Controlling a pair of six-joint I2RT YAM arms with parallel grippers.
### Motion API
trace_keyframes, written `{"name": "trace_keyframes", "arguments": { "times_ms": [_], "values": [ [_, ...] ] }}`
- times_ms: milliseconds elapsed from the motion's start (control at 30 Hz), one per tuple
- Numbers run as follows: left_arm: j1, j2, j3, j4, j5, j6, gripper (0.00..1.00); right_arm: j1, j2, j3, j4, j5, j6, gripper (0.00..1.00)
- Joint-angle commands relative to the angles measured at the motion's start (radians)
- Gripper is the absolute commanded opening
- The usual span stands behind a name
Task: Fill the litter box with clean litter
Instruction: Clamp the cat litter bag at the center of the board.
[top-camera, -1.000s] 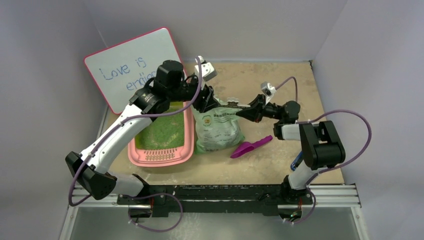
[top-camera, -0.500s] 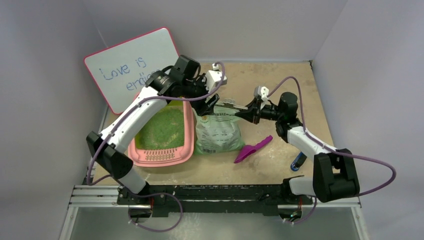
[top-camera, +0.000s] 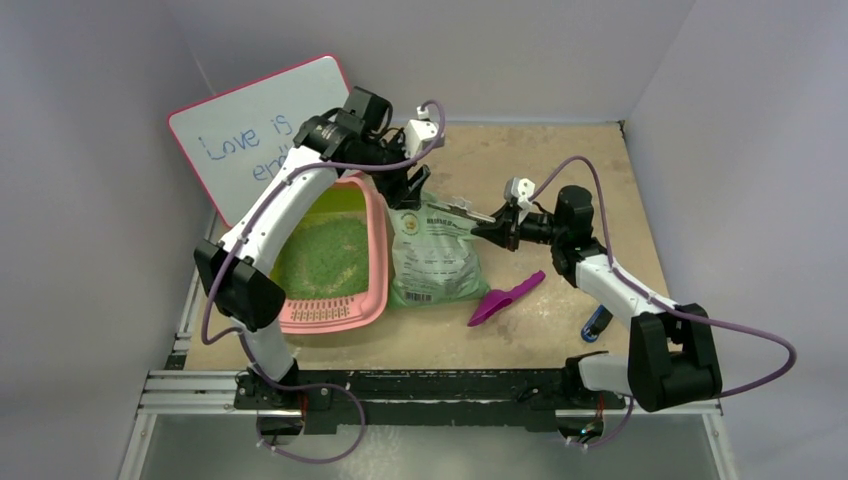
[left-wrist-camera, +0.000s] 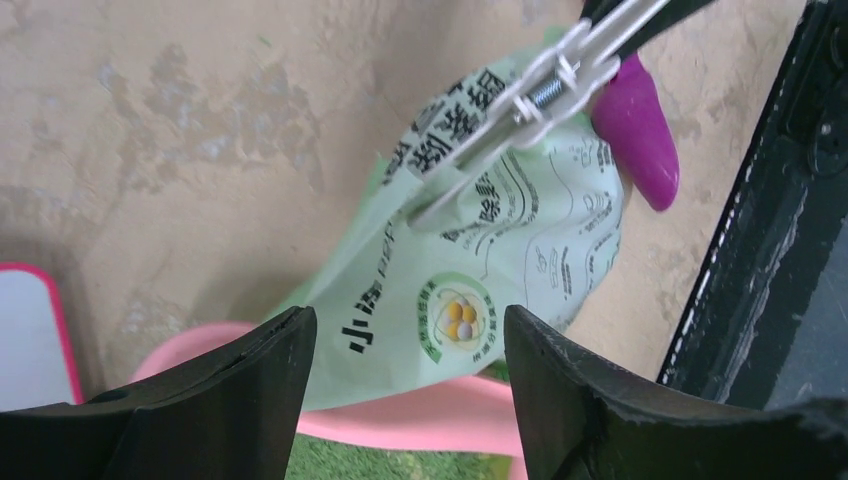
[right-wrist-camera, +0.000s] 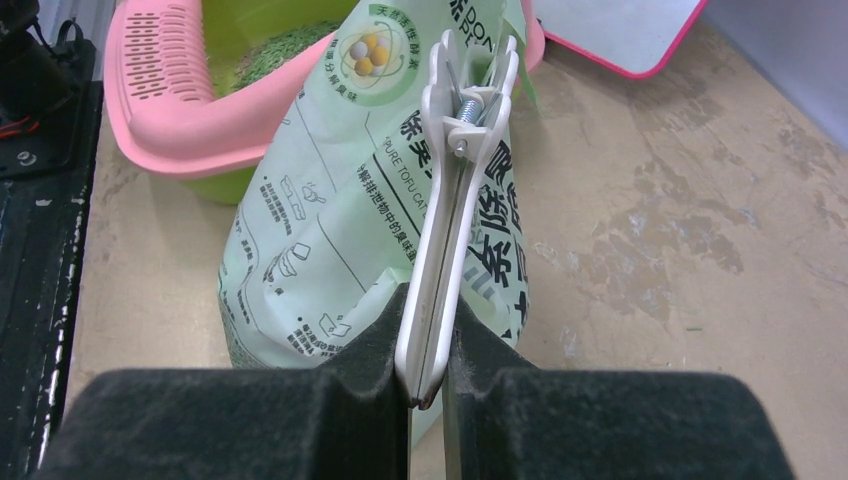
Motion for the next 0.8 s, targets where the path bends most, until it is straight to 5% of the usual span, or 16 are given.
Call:
{"name": "trace_keyframes", "arguments": {
  "times_ms": [0,133,367,567,667,767],
  "values": [
    [0.012,-0.037,0.042,0.195,0.055,-0.013,0.71,0.015,-0.025,0.032,-0.019,-0.071,-0.025,0.0],
    [0.013,-0.022,0.015,0.239,0.02,0.035,0.83,0.015,-0.014,0.039,-0.019,-0.084,-0.027,0.0],
    [0.016,0.217,0.224,-0.1,0.03,0.178,0.8,0.016,-0.014,0.048,-0.031,-0.088,-0.032,0.0],
    [0.015,0.235,0.221,-0.139,0.11,0.219,0.76,0.015,-0.008,0.05,-0.031,-0.08,-0.033,0.0],
    [0.015,0.252,0.229,-0.186,0.125,0.244,0.68,0.015,-0.005,0.05,-0.033,-0.076,-0.035,0.0],
    [0.012,0.269,0.22,-0.216,0.127,0.248,0.43,0.015,-0.005,0.053,-0.037,-0.067,-0.034,0.0]
  ]
}}
